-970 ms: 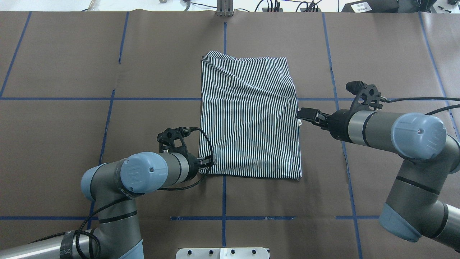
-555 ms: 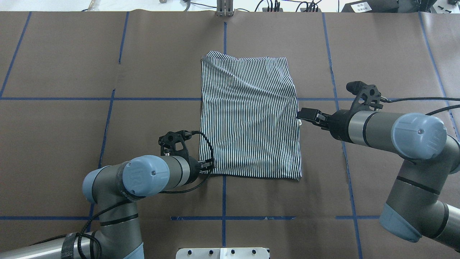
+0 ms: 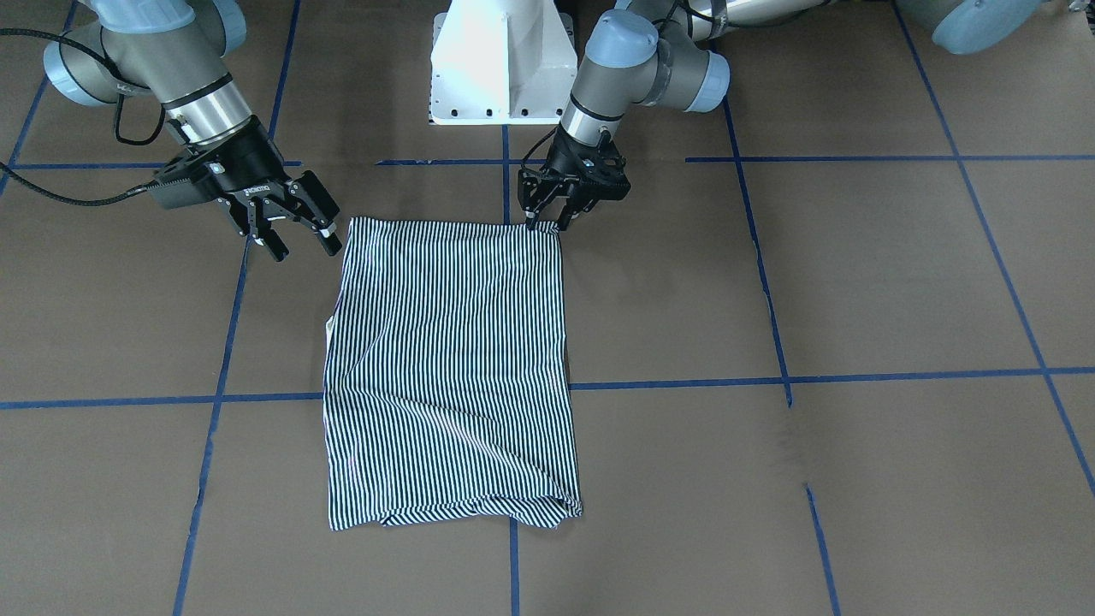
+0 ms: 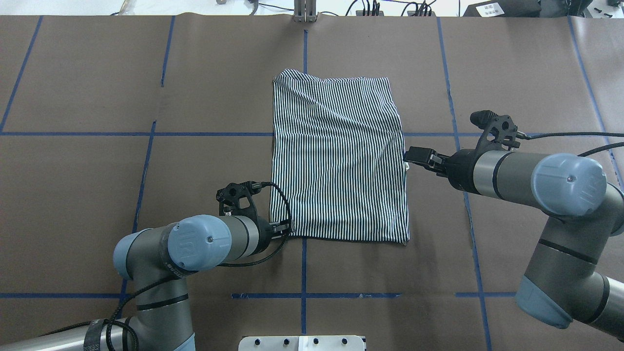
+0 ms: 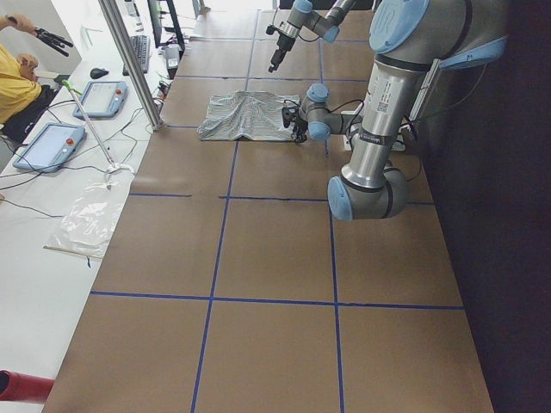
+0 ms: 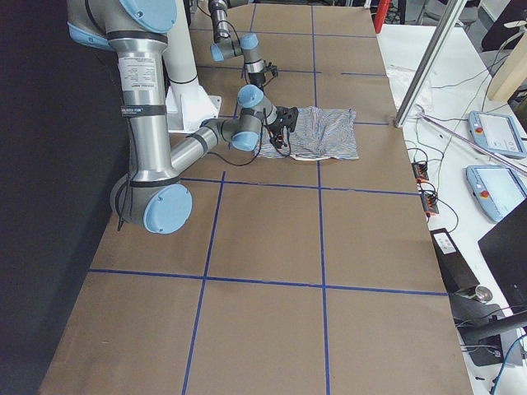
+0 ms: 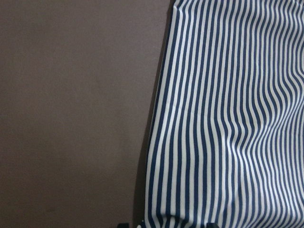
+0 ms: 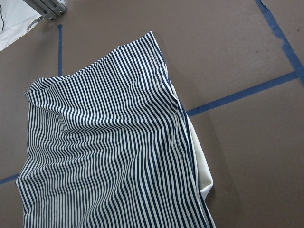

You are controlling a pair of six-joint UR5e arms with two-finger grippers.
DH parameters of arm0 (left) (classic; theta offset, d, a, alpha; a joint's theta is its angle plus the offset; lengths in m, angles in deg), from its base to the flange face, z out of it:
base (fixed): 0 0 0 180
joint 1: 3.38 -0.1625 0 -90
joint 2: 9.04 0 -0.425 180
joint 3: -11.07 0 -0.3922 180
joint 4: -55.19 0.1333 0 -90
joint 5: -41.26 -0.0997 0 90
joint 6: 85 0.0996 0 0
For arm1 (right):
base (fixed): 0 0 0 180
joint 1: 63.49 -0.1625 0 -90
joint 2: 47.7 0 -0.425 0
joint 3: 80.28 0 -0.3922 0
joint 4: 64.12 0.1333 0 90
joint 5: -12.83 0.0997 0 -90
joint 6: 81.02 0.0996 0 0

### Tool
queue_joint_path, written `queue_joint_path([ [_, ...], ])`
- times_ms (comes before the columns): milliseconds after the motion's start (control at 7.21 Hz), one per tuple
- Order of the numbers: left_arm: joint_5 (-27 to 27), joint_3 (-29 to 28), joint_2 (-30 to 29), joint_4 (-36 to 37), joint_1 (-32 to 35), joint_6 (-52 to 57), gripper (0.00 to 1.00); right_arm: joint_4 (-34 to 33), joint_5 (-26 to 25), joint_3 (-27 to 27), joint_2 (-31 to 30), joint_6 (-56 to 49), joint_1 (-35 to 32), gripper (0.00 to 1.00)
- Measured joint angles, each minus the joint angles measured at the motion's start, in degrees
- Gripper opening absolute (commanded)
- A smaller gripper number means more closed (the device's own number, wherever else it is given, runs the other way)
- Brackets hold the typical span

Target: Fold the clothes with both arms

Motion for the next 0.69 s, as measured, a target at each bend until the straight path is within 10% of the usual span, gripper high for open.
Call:
queue_joint_path([
  [139, 0.0, 0.0, 0.0, 0.0, 0.0, -0.6, 0.0, 0.0, 0.0, 0.0, 0.0, 0.0, 0.0, 1.0],
  [693, -0.1, 0.1, 0.1, -0.1, -0.1, -0.9, 0.0, -0.1, -0.2, 0.1, 0.2, 0.0, 0.2, 0.96],
])
